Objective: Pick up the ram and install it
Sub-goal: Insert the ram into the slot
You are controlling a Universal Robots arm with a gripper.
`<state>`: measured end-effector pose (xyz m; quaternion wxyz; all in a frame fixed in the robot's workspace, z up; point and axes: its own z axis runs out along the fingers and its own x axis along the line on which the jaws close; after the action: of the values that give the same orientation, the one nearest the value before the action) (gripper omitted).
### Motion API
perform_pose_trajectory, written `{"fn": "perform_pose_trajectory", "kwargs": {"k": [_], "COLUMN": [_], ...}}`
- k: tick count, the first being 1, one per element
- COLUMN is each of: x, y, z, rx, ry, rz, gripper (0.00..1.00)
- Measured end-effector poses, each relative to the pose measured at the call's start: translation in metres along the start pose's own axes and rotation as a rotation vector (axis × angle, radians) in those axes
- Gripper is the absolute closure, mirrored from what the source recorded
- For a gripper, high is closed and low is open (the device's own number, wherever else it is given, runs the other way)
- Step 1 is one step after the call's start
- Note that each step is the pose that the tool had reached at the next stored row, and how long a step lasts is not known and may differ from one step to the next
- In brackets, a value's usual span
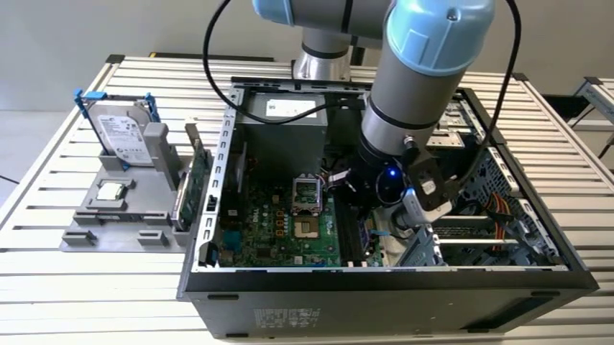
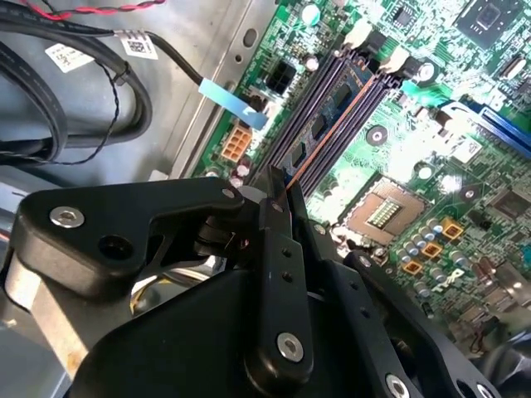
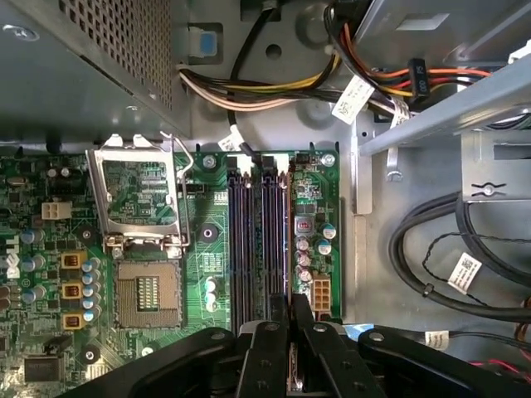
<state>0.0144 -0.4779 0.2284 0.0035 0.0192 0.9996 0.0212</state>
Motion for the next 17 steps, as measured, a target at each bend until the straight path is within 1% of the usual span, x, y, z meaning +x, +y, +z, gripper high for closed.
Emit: {"fn": "perform_pose_trajectory", "kwargs": {"k": [6,12,17], "x": [0.0002,-0.0001,-0.001], "y": [0.0035,0.0028,0.001], "z": [0.0032,0.0038,0.0037], "rx": [-0.0001,0.0,0.0001], "ry": [0.0,0.0001,0.0003], "rz": [0.0,0.0,0.0], "gripper": [1.0,1.0,1.0]}}
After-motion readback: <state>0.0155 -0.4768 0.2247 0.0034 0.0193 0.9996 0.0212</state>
